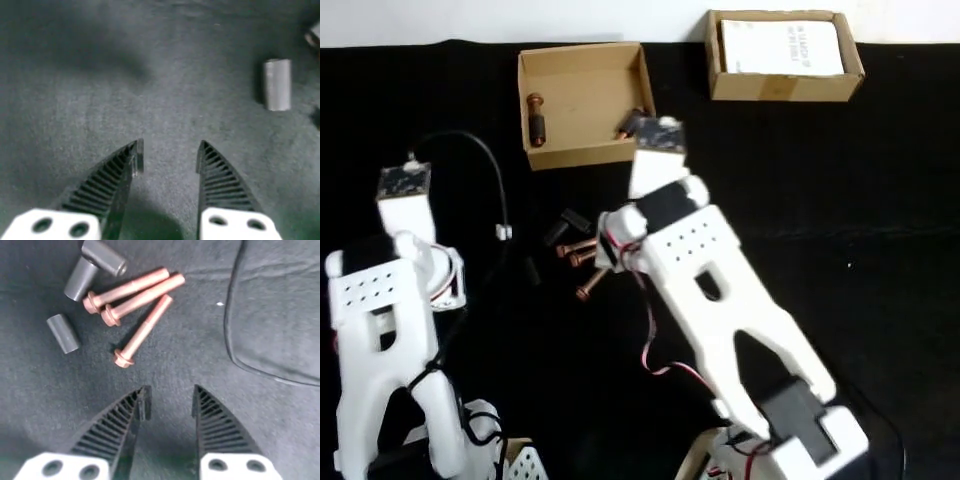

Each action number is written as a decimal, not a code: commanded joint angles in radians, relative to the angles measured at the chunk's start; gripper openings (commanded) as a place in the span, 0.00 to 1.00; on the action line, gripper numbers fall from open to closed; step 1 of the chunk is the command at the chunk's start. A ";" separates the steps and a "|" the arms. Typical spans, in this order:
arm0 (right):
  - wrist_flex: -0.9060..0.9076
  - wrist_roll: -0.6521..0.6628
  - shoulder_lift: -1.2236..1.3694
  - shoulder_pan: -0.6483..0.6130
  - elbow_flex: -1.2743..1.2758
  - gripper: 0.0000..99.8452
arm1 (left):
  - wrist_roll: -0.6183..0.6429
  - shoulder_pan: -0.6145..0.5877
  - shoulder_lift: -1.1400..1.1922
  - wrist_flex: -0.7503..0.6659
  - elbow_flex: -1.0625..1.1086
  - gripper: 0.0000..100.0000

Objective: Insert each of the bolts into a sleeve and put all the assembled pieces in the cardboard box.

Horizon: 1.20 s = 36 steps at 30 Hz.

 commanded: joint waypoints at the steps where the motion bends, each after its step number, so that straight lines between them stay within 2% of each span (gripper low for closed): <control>1: -0.025 0.089 0.079 -0.036 -0.097 0.12 | -0.006 -0.044 0.002 -0.020 0.002 0.19; 6: -0.025 0.391 0.289 -0.047 -0.352 0.12 | -0.006 -0.077 0.143 -0.040 -0.004 0.19; 14: -0.028 0.712 0.684 -0.012 -0.845 0.12 | -0.006 -0.111 0.390 -0.207 0.002 0.18; 19: -0.062 0.790 0.918 -0.007 -1.138 0.12 | -0.006 -0.111 0.406 -0.212 0.001 0.18; 23: -0.061 0.829 1.069 -0.005 -1.268 0.12 | -0.005 -0.111 0.412 -0.219 0.001 0.18; 36: 0.070 1.017 1.139 0.081 -1.310 0.12 | -0.002 -0.111 0.412 -0.238 0.002 0.18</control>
